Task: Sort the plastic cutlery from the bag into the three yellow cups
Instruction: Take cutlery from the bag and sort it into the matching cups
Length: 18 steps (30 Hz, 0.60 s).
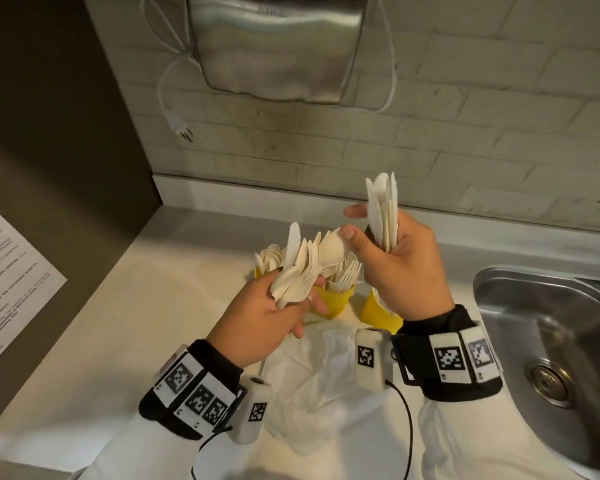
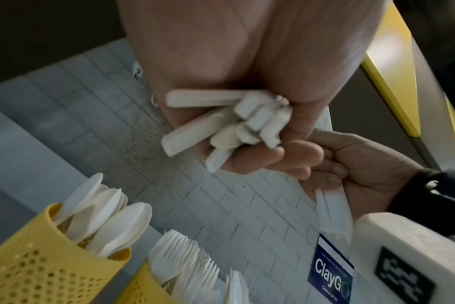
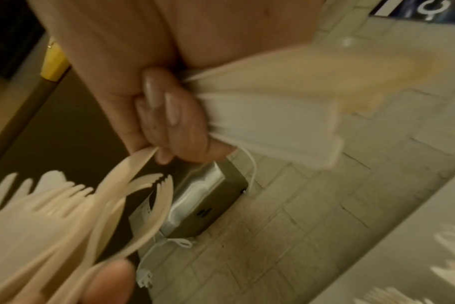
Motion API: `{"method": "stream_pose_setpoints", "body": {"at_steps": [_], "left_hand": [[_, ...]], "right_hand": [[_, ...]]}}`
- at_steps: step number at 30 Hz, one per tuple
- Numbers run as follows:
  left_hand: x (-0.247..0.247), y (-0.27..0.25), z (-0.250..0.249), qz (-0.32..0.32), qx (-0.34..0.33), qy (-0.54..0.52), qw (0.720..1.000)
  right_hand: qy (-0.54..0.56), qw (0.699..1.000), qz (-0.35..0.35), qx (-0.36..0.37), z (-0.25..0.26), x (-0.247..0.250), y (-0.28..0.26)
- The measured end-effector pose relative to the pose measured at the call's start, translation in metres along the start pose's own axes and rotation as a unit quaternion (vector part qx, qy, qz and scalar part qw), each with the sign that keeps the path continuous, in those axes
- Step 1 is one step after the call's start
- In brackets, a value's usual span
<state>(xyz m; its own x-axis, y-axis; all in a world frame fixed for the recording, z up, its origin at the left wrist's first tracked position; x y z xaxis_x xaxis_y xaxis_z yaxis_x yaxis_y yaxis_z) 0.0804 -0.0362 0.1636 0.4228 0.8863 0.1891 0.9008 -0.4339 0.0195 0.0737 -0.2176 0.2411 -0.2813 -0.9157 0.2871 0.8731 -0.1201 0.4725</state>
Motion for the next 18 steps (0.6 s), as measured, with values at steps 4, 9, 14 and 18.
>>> {"method": "stream_pose_setpoints", "body": {"at_steps": [4,9,14,18], "left_hand": [[0.003,-0.002,0.000,-0.016,-0.004,0.020,1.000],[0.005,-0.002,-0.005,-0.036,-0.002,0.024,0.999],[0.005,-0.005,-0.003,-0.015,0.013,0.018,1.000],[0.002,-0.007,-0.006,0.027,0.019,0.049,0.998]], "right_hand": [[0.001,1.000,0.015,0.006,0.003,-0.007,-0.005],[-0.013,0.999,0.032,0.015,0.001,-0.024,-0.015],[0.015,1.000,-0.001,0.004,0.006,-0.008,-0.005],[-0.055,0.990,0.128,-0.029,0.010,-0.006,0.009]]}}
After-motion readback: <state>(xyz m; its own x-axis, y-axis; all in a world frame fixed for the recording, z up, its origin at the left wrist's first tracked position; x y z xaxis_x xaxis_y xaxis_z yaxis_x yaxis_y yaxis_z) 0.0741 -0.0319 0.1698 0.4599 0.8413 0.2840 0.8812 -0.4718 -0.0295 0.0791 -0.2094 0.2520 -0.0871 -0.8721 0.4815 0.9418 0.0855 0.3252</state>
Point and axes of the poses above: each hand's wrist, its own y-axis towards the middle knuckle, its own x-axis out of the back of the hand, z = x × y, the point moved 7 cm from there along y, towards the middle knuckle, and after that the axes turned 3 degrees about x, right-handed, at the moved point
